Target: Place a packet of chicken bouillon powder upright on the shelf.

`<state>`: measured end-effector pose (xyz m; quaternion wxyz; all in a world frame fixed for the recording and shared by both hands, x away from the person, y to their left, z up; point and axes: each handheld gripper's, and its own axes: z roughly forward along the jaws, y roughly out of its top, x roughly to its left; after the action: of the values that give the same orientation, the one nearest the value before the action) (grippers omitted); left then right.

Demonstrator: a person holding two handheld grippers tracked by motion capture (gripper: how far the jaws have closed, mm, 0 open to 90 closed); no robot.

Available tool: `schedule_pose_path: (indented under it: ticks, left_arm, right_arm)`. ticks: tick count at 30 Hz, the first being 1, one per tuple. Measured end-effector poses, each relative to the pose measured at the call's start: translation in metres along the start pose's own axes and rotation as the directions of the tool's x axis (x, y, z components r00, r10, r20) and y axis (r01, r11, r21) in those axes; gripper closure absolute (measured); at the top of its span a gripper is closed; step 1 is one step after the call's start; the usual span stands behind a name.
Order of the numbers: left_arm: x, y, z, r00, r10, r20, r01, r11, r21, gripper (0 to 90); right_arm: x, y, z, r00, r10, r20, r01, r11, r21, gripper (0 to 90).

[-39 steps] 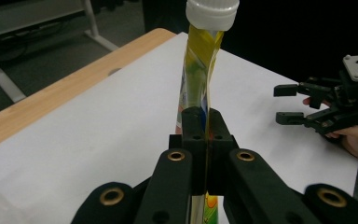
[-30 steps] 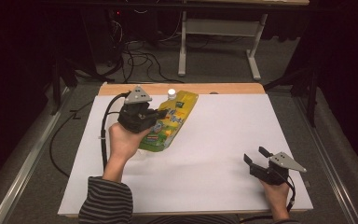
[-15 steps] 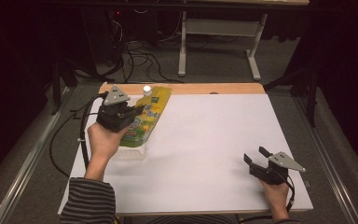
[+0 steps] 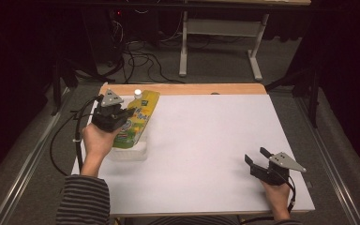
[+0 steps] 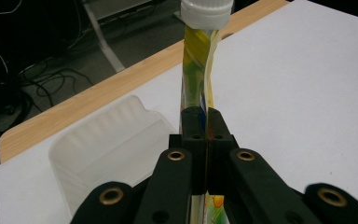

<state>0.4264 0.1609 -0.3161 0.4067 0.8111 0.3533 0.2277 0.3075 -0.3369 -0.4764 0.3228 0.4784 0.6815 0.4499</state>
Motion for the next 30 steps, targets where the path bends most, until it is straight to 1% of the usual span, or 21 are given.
schedule_pose_path:
  ticks: [4,8,12,14,16,17,19,21,24,26,28,30]
  left_arm:
    - [0.001,-0.004,0.010,0.9999,-0.008,0.011,0.008,0.9999,0.011,89.9]
    - [0.001,-0.006,0.018,0.9997,-0.014,0.020,0.014,0.9999,0.008,89.8]
    - [-0.003,-0.007,0.022,0.9998,0.006,0.018,-0.006,0.9999,0.008,89.6]
    - [-0.004,-0.008,0.022,0.9996,0.019,0.020,-0.019,0.9996,0.022,89.5]
    - [-0.003,-0.010,0.022,0.9997,0.019,0.017,-0.020,0.9991,0.037,89.3]
    - [-0.002,-0.012,0.020,0.9997,0.010,0.021,-0.010,0.9995,0.029,89.0]
    - [0.001,-0.014,0.017,0.9994,-0.013,0.033,0.012,0.9995,0.028,88.7]
    - [0.004,-0.015,0.014,0.9990,-0.026,0.035,0.025,0.9988,0.041,88.4]
    - [0.006,-0.016,0.012,0.9986,-0.034,0.039,0.032,0.9982,0.051,88.0]
    - [0.009,-0.017,0.010,0.9977,-0.048,0.047,0.045,0.9969,0.065,87.9]
    - [0.010,-0.018,0.008,0.9980,-0.047,0.041,0.044,0.9949,0.090,87.1]
    - [0.010,-0.020,0.007,0.9982,-0.049,0.034,0.045,0.9934,0.105,86.3]
  right_arm:
    - [0.000,0.000,0.000,1.0000,-0.001,0.000,0.001,1.000,0.000,29.9]
    - [0.000,0.000,0.000,1.0000,0.000,0.000,0.000,1.000,0.000,29.9]
    - [0.000,0.000,0.000,1.0000,-0.006,0.000,0.006,1.000,-0.003,29.9]
    - [0.000,0.000,0.000,1.0000,-0.006,0.000,0.006,1.000,-0.005,29.8]
    - [0.000,0.000,0.000,1.0000,-0.005,-0.001,0.005,1.000,-0.005,29.8]
    - [0.000,0.000,0.000,1.0000,-0.006,-0.001,0.006,1.000,-0.004,29.8]
    - [0.001,0.000,0.000,1.0000,-0.008,-0.001,0.008,1.000,-0.005,29.8]
    - [0.001,0.000,0.000,0.9999,-0.010,-0.002,0.010,1.000,-0.003,29.8]
    - [0.001,0.000,0.000,1.0000,-0.008,-0.001,0.008,1.000,-0.004,29.8]
    - [0.001,0.000,0.000,1.0000,-0.005,0.000,0.005,1.000,-0.004,29.8]
    - [0.001,0.000,0.000,1.0000,-0.005,0.000,0.005,1.000,-0.003,29.8]
    - [0.001,0.000,0.000,0.9999,-0.011,-0.002,0.011,1.000,-0.004,29.8]
